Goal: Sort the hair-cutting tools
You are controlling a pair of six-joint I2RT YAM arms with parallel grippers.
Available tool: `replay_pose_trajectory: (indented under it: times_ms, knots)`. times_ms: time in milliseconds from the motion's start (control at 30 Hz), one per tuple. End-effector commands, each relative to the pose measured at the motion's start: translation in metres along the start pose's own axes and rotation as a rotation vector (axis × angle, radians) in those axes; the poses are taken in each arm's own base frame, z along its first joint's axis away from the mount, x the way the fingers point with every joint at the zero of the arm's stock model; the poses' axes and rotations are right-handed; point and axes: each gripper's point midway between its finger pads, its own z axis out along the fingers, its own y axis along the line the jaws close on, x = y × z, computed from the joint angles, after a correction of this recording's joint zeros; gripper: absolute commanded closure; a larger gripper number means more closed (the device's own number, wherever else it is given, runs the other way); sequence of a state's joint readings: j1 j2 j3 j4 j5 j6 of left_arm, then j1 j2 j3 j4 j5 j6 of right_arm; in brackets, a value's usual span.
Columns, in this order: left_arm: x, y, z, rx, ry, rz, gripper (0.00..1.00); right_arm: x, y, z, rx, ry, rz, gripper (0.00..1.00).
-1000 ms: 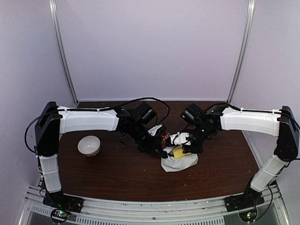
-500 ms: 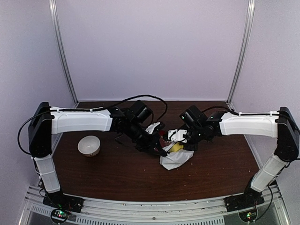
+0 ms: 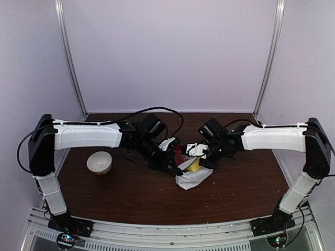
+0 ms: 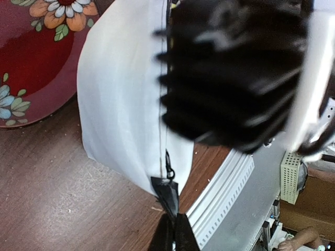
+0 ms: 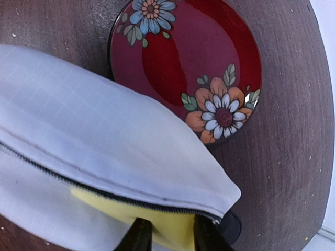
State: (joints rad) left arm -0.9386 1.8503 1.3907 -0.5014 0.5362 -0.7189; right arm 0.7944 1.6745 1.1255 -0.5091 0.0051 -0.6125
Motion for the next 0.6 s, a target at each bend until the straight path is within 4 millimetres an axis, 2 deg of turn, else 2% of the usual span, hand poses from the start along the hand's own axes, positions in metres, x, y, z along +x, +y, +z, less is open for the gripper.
replay_pose_trajectory:
  times_ms: [0, 100, 233, 367, 467, 567]
  knots:
    - [0.014, -0.017, -0.024, 0.042, 0.012, 0.095, 1.00, -0.008, 0.006, -0.049, -0.071, -0.069, 0.076, 0.64]
    - [0.035, 0.000, -0.033, -0.029, 0.056, 0.106, 1.00, -0.008, 0.017, -0.078, -0.134, -0.114, 0.100, 0.49]
    - [0.067, 0.025, -0.039, -0.098, 0.131, 0.084, 1.00, -0.004, 0.022, -0.097, -0.197, -0.151, 0.138, 0.41]
    - [0.087, 0.044, -0.044, -0.156, 0.170, 0.075, 1.00, 0.005, 0.027, -0.089, -0.265, -0.120, 0.170, 0.39]
    - [0.093, 0.061, -0.052, -0.241, 0.178, 0.082, 1.00, 0.003, 0.032, -0.079, -0.326, -0.122, 0.241, 0.38]
    - [0.097, 0.078, -0.060, -0.330, 0.182, 0.058, 1.00, -0.001, 0.026, -0.073, -0.393, -0.138, 0.346, 0.38]
